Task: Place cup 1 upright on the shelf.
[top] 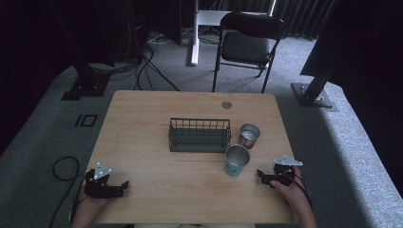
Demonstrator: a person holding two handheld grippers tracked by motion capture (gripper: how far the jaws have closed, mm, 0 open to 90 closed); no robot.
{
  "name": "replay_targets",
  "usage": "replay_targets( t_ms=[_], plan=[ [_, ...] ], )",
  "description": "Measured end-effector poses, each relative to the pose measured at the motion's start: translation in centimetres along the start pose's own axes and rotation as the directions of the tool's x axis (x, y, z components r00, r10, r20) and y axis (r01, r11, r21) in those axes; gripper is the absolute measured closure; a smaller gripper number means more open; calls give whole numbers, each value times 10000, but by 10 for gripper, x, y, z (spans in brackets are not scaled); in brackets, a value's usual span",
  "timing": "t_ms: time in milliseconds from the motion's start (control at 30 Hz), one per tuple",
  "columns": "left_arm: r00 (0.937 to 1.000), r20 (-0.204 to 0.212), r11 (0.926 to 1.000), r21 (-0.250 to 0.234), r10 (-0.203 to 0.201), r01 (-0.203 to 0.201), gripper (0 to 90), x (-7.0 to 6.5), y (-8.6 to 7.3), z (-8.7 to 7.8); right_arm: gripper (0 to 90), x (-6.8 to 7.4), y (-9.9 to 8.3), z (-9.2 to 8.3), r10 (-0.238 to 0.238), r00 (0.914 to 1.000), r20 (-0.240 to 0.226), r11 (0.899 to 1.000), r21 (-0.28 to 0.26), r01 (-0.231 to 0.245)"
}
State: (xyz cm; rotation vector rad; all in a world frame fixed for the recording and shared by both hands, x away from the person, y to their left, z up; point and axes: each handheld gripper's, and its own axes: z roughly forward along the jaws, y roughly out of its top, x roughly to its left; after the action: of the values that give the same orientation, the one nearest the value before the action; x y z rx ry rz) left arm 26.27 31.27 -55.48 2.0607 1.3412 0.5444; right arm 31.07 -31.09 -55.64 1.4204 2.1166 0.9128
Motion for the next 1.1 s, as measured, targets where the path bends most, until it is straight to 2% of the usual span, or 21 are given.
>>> replay_targets(
  t_ms=[367,600,733,800,900,967,1100],
  plan=[
    [9998,139,9999,-22,125,-125,5,1,-1,-1,110,0,0,0,-5,10000,-1,10000,-2,5],
    [9976,287,9978,-220,624,-617,12,-1,-2,-3,110,0,0,0,-3,10000,0,10000,0,3],
    [9972,314,9976,-201,672,-666,12,-2,0,-2,110,0,0,0,2,10000,-3,10000,4,-2],
    [9961,595,9973,-394,649,-626,12,-4,0,-3,110,0,0,0,0,10000,-3,10000,2,0],
    [9941,591,9953,-414,904,-881,12,-7,2,-2,110,0,0,0,-8,10000,0,10000,-1,8],
    [9934,741,9953,-487,873,-838,12,-9,3,-2,110,0,0,0,0,10000,-2,10000,3,0],
    [9904,813,9925,-592,1120,-1074,12,-13,5,-1,110,0,0,0,2,10000,-2,10000,4,-2]
  ],
)
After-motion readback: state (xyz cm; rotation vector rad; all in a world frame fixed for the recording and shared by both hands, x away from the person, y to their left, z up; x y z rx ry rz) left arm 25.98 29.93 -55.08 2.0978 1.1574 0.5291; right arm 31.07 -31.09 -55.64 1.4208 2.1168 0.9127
